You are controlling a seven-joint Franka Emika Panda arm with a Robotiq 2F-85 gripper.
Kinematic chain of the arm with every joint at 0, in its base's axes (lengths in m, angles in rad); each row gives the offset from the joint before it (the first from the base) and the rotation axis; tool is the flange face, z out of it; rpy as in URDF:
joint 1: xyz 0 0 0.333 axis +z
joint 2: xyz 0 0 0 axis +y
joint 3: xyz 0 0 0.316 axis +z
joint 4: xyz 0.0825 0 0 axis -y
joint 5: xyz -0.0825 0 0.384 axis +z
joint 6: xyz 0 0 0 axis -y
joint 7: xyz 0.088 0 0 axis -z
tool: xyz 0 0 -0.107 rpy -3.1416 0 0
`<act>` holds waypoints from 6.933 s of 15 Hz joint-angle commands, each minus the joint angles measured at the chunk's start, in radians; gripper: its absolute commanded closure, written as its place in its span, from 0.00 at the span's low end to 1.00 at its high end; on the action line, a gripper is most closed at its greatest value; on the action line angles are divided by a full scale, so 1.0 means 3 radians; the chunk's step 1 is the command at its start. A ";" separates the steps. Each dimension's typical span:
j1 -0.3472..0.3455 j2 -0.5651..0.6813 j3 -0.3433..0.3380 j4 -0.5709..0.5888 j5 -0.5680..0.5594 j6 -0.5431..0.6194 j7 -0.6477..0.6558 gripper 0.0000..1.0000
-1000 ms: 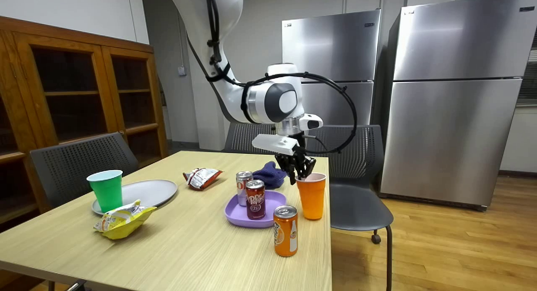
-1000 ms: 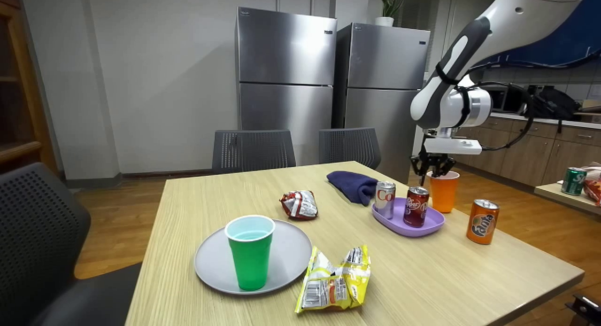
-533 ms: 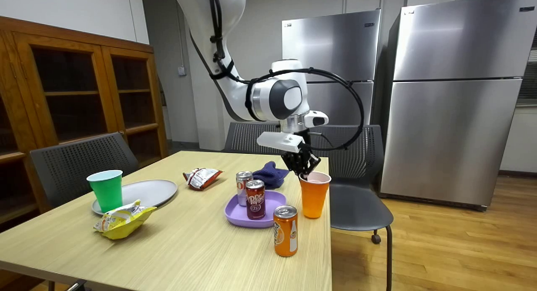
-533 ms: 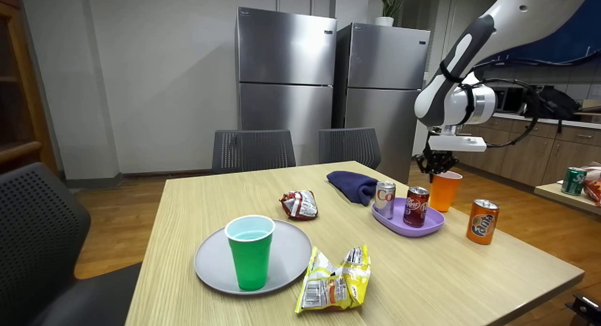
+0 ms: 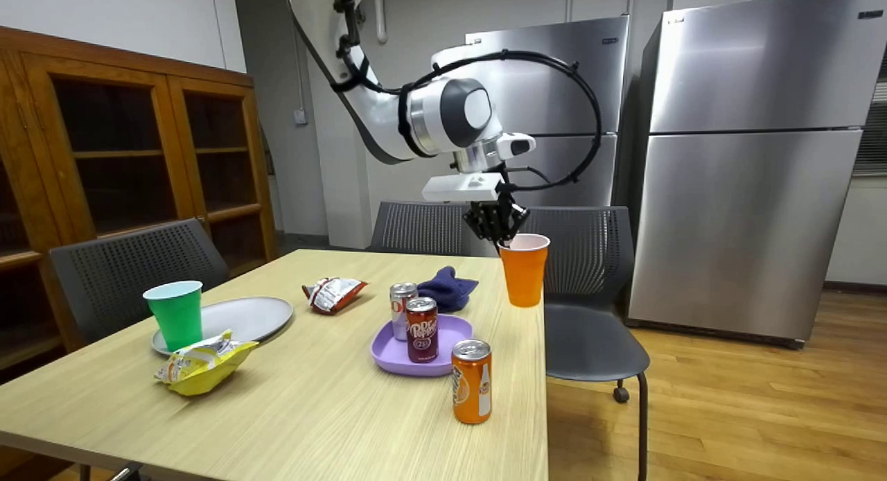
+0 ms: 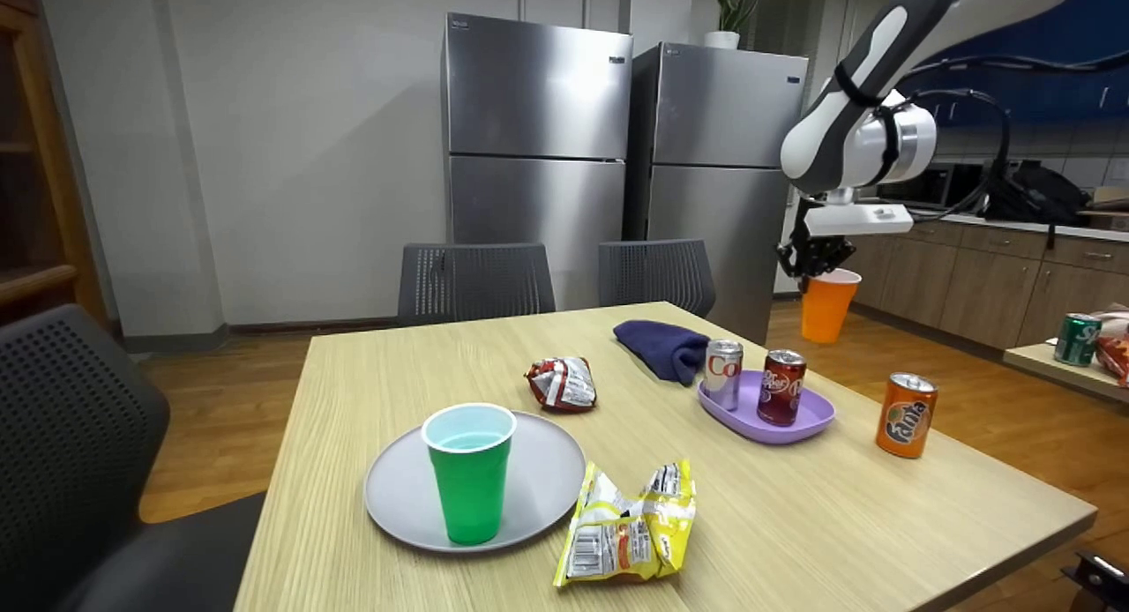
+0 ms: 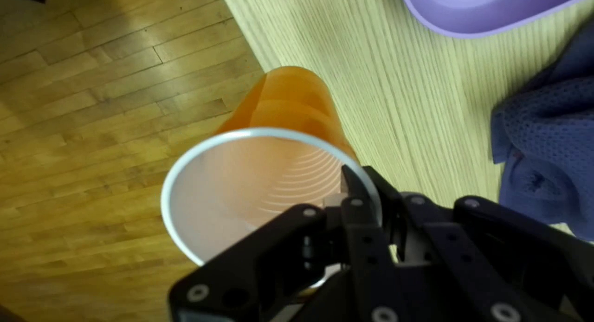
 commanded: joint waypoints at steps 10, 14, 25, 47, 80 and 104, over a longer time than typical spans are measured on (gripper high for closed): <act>0.0484 -0.0939 0.0369 -0.0380 -0.0147 -0.0057 -0.0004 0.99; 0.0681 -0.0957 0.0527 -0.0431 -0.0185 -0.0088 0.0158 0.99; 0.1370 -0.0686 0.0644 -0.0361 -0.0595 -0.0325 0.1293 0.99; 0.2283 0.0372 0.0647 0.0685 -0.0663 -0.0744 0.2009 0.99; 0.2209 0.0280 0.0419 -0.0085 -0.0605 0.0313 0.1846 0.99; 0.1934 -0.0466 0.0609 -0.0471 -0.0566 -0.0171 0.1330 0.00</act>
